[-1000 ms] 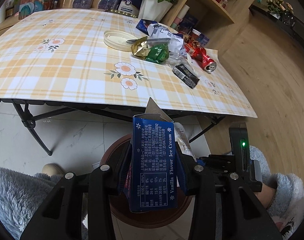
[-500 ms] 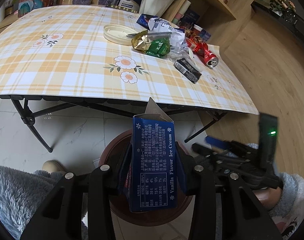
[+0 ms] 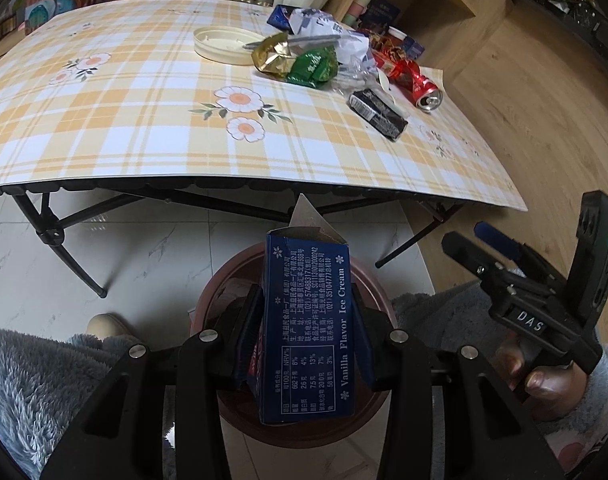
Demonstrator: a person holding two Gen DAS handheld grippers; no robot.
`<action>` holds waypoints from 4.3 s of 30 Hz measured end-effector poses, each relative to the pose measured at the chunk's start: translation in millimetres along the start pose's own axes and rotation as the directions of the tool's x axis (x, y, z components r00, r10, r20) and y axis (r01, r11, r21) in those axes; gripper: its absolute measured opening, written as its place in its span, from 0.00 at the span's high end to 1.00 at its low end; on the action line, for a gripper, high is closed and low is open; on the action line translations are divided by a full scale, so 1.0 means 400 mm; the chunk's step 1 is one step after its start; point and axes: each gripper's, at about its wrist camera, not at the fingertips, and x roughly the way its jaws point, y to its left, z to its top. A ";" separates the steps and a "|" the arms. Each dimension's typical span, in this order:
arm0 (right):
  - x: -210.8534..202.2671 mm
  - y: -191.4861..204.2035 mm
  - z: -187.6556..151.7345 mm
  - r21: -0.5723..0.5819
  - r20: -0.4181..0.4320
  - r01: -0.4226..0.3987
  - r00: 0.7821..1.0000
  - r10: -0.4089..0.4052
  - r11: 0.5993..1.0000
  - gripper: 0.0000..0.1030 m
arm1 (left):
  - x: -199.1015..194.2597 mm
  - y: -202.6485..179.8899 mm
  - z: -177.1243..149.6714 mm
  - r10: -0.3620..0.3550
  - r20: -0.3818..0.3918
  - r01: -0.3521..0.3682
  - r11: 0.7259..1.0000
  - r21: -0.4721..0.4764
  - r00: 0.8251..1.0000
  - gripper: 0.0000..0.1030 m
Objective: Collect trash
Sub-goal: 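Carry both items over the brown bin and open both grippers to drop them, then move both tools back toward the table, then grasp the white plastic lid by its rim with the left gripper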
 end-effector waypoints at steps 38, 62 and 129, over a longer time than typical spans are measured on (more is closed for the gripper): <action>0.007 0.014 -0.005 -0.011 -0.005 0.022 1.000 -0.022 1.000 0.06 | -0.069 0.005 0.016 0.218 0.166 -0.218 0.976 -0.021 0.962 0.10; 0.011 -0.023 0.030 0.044 0.040 0.003 0.999 -0.005 0.999 0.06 | -0.074 0.044 0.046 0.123 0.150 -0.110 0.990 -0.094 0.981 0.10; 0.299 -0.290 0.525 -0.146 -0.074 0.175 0.980 -0.187 0.974 0.06 | -0.191 0.265 0.610 0.173 0.394 -0.108 0.977 -0.183 0.903 0.96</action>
